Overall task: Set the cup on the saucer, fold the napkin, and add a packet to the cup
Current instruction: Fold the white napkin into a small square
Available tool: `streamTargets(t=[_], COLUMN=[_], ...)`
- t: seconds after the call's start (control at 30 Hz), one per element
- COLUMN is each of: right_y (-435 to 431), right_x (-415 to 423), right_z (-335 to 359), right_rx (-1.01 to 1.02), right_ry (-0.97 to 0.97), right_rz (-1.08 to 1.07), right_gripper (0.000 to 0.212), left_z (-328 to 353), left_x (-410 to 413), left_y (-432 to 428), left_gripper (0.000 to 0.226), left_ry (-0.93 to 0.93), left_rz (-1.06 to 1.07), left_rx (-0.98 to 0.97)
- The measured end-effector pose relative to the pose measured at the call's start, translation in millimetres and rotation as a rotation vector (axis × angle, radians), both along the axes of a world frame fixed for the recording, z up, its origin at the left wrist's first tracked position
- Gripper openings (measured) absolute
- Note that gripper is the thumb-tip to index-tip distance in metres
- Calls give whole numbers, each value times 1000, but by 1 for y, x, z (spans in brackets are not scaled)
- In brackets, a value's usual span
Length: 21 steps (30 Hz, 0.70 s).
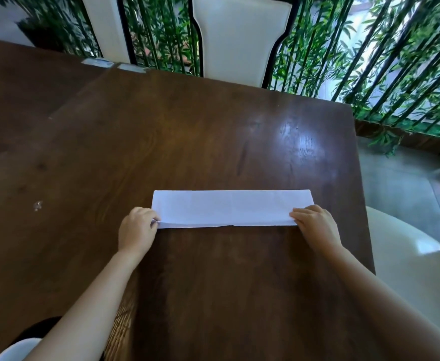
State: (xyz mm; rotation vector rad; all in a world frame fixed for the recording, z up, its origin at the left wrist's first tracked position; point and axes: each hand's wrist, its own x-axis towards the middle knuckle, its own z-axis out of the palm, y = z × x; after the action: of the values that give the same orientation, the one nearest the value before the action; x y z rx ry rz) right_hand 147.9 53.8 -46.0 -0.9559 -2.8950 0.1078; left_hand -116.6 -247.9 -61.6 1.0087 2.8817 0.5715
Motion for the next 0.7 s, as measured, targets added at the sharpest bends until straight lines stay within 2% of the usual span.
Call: streamTargets(t=[0.3, 0.4, 0.53, 0.63, 0.7], right_y=[-5, -10, -29, -42, -54], right_x=[5, 4, -28, -76, -112], right_z=[-8, -8, -1, 3, -2], right_rx=[-27, -105, -159, -205, -217], right_ry=[-18, -21, 83, 148, 126], right_rz=[-17, -67, -122, -86, -40], right_gripper=[24, 32, 44, 46, 48], left_z=[-8, -4, 5, 7, 1], left_x=[11, 19, 15, 2, -2], left_y=[-7, -4, 19, 54, 78], left_gripper=[9, 9, 23, 41, 46], left_ry=[47, 51, 120, 37, -8], left_rz=[-11, 9, -14, -10, -5], left_rx=[-6, 5, 138, 168, 112])
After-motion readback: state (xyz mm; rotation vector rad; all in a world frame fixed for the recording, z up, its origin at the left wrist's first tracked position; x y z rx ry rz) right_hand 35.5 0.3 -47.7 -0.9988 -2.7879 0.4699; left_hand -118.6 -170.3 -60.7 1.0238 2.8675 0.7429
